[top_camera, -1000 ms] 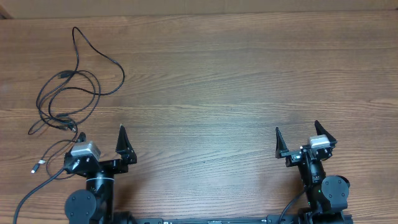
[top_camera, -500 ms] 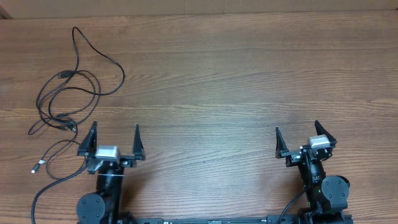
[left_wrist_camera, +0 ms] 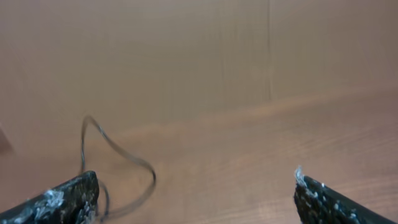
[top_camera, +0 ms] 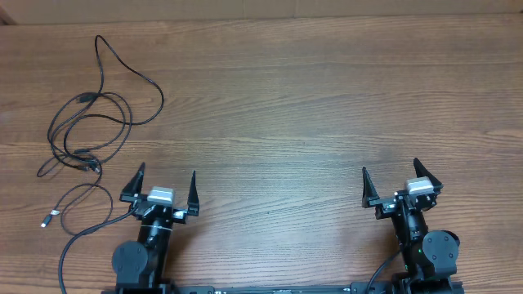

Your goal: Untangle cables

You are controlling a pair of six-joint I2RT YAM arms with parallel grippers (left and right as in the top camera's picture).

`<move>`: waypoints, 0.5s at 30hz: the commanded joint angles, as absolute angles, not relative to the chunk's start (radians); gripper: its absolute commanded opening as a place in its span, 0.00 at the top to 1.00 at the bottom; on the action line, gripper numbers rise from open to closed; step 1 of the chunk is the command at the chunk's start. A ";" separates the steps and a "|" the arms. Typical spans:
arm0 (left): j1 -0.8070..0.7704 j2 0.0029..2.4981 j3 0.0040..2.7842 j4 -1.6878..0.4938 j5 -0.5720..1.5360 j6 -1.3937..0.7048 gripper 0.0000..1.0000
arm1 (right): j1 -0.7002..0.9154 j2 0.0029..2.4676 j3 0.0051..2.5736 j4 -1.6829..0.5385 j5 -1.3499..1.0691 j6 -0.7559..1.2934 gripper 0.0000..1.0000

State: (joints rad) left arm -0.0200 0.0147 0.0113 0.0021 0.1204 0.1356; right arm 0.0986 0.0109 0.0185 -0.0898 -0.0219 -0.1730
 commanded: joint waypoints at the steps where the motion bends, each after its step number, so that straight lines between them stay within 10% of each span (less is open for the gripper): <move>1: -0.027 0.003 0.005 -0.068 0.119 0.157 0.00 | 0.094 0.003 0.008 -0.084 -0.020 -0.178 0.00; 15: -0.027 0.004 0.005 -0.067 0.120 0.157 0.00 | 0.094 0.003 0.008 -0.084 -0.020 -0.178 0.00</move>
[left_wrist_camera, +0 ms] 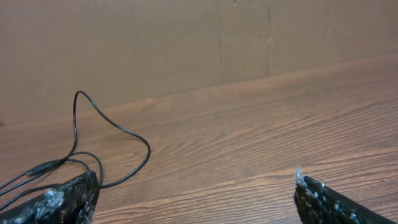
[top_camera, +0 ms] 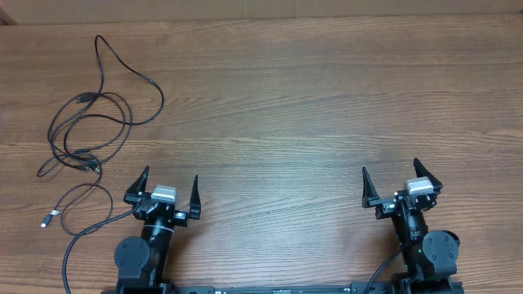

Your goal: Untangle cables

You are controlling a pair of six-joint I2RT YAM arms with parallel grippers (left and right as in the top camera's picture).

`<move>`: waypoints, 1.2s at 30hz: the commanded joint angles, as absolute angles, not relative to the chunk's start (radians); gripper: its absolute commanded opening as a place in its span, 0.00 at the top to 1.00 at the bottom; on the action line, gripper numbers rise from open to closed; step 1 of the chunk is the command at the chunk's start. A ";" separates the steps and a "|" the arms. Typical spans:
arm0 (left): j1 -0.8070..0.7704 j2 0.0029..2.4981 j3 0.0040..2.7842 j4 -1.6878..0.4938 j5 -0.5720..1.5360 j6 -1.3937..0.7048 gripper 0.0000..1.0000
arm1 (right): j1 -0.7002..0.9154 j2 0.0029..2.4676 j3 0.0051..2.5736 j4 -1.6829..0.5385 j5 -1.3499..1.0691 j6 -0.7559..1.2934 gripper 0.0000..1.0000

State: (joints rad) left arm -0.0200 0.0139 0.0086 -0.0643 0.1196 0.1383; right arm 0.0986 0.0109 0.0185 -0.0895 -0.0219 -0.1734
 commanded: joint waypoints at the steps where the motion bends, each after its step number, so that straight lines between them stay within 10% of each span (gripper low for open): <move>1: -0.027 0.004 0.005 -0.067 0.120 0.157 0.00 | 0.094 0.003 0.008 -0.084 -0.020 -0.178 0.00; 36: -0.027 0.004 0.005 -0.067 0.123 0.041 0.00 | 0.094 0.003 0.008 -0.084 -0.020 -0.177 0.00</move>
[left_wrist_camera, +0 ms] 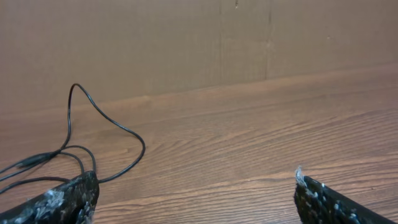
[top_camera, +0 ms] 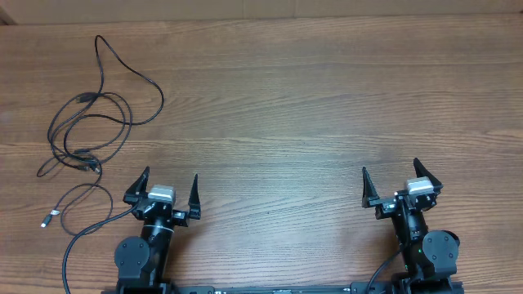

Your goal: Untangle cables

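A tangle of thin black cables (top_camera: 90,122) lies at the far left of the wooden table (top_camera: 286,106), looped over itself, with one plug end (top_camera: 49,219) trailing near the front left. My left gripper (top_camera: 170,187) stands open near the front edge, just right of the tangle, nothing between its fingers. In the left wrist view the cable loop (left_wrist_camera: 93,137) shows ahead and to the left of the open left gripper (left_wrist_camera: 196,186). My right gripper (top_camera: 390,175) stands open at the front right, far from the cables.
A cardboard wall (left_wrist_camera: 186,43) runs along the table's far edge. A black lead (top_camera: 90,233) runs from the left arm's base toward the front left.
The left wrist view has turned slightly, so the cable loop sits a little further left in it. In the overhead view neither arm nor the cables have visibly changed.
At first the left gripper stood open slightly further left, its wrist view blurred. Then it stood a little to the right with the view sharp on the cable loop. Now it is nearly the same. The right arm and cables stayed put.
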You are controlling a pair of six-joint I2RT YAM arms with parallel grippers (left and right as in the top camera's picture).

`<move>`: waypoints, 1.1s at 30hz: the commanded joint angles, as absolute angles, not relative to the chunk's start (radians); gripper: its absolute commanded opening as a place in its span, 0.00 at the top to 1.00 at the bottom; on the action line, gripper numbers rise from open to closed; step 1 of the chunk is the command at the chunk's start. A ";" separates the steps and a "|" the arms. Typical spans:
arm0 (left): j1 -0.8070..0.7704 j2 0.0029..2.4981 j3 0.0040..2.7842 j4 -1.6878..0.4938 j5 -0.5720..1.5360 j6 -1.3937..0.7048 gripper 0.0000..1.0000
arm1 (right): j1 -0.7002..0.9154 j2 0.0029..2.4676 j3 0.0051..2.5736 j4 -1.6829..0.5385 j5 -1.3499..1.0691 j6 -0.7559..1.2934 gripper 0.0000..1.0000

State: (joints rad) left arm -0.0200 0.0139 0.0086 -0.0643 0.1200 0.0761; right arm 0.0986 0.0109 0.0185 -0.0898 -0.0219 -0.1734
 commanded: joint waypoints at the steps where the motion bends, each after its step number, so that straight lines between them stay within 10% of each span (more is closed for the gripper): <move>1: -0.027 0.004 0.005 -0.067 0.123 0.040 0.00 | 0.094 0.003 0.008 -0.084 -0.019 -0.178 0.00; 33: -0.027 0.004 0.005 -0.067 0.123 0.030 0.00 | 0.094 0.003 0.008 -0.084 -0.019 -0.178 0.00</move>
